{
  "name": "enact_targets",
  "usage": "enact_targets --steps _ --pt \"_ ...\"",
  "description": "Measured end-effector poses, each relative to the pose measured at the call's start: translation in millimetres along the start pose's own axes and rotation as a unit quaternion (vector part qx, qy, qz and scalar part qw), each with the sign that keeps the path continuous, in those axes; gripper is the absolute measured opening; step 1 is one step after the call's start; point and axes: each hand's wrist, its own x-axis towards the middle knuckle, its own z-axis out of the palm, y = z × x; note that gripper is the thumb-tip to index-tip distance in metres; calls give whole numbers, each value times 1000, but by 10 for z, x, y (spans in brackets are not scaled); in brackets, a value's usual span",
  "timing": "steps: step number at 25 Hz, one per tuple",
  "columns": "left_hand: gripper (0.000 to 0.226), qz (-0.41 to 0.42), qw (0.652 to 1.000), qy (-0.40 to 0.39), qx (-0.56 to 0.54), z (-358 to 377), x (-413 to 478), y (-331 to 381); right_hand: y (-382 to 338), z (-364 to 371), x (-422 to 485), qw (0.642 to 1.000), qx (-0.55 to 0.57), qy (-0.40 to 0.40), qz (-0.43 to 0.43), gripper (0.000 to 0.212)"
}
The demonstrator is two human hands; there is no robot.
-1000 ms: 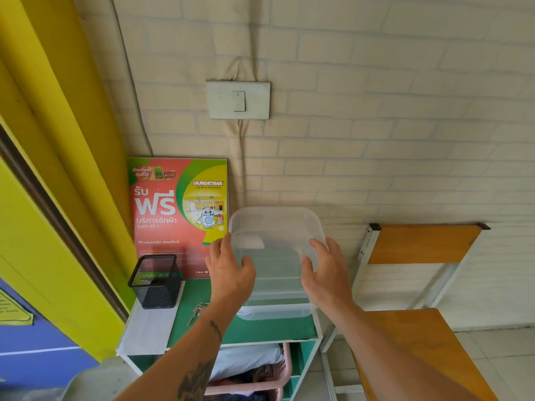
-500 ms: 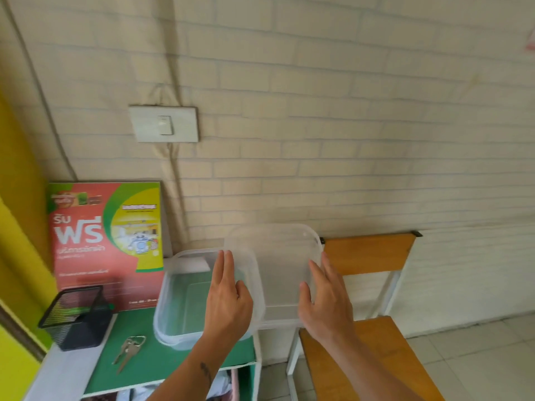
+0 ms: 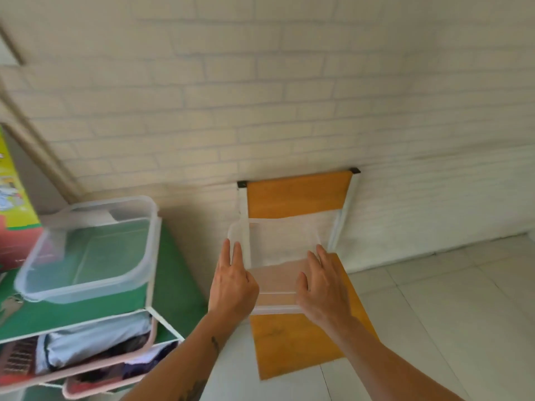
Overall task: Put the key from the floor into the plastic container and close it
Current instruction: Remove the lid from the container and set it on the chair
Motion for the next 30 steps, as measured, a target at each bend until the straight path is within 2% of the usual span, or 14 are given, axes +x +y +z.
enact_targets --steps 6,18,24,30 --pt "63 -50 995 -84 34 913 22 -14 752 360 12 998 -29 -50 35 52" --pt "66 -117 975 -172 73 2832 610 -1064 1978 2242 470 989 -77 -118 41 52" --pt "67 -107 975 -178 78 3221 671 -1296 2270 2661 586 988 -87 -123 43 57" --pt "64 -103 970 -195 98 3148 686 -1277 2305 2568 663 983 -88 -160 37 58"
